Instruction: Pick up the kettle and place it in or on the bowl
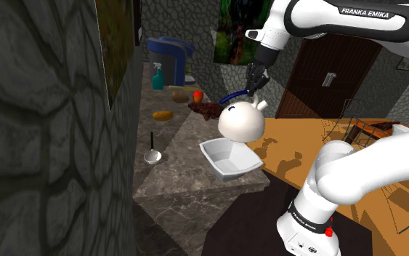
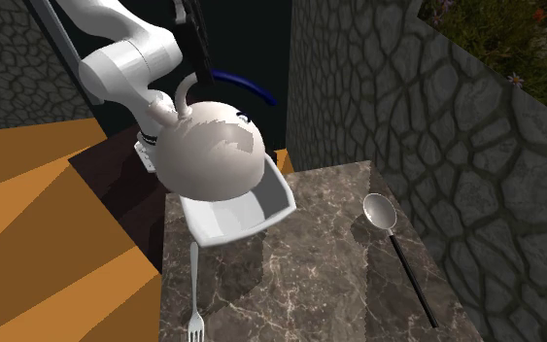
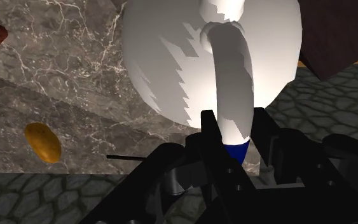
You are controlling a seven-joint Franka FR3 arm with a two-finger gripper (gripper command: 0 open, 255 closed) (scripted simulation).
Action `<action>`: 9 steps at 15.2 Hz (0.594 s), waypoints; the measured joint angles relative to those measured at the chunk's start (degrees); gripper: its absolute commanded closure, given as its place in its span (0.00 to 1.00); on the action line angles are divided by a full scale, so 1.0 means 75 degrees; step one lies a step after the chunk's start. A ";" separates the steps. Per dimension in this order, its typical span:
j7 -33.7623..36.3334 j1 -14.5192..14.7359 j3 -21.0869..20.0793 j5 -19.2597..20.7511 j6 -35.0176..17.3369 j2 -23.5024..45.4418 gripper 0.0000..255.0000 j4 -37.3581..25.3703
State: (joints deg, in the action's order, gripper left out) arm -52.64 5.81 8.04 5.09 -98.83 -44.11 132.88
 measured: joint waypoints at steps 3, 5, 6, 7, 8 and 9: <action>-0.0005 -0.0015 0.0032 0.0027 -0.0304 -0.0056 1.00 0.0361; 0.0009 -0.0025 0.0032 0.0039 -0.0468 -0.0140 1.00 0.0609; -0.0003 -0.0033 0.0051 0.0051 -0.0555 -0.0154 1.00 0.0709; -0.0004 -0.0039 0.0062 0.0061 -0.0657 -0.0169 1.00 0.0826; -0.0008 -0.0046 0.0074 0.0072 -0.0746 -0.0198 1.00 0.0943; -0.0010 -0.0052 0.0086 0.0084 -0.0853 -0.0207 1.00 0.1060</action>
State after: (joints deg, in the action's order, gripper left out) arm -52.72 5.42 8.69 5.72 -105.22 -45.66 140.82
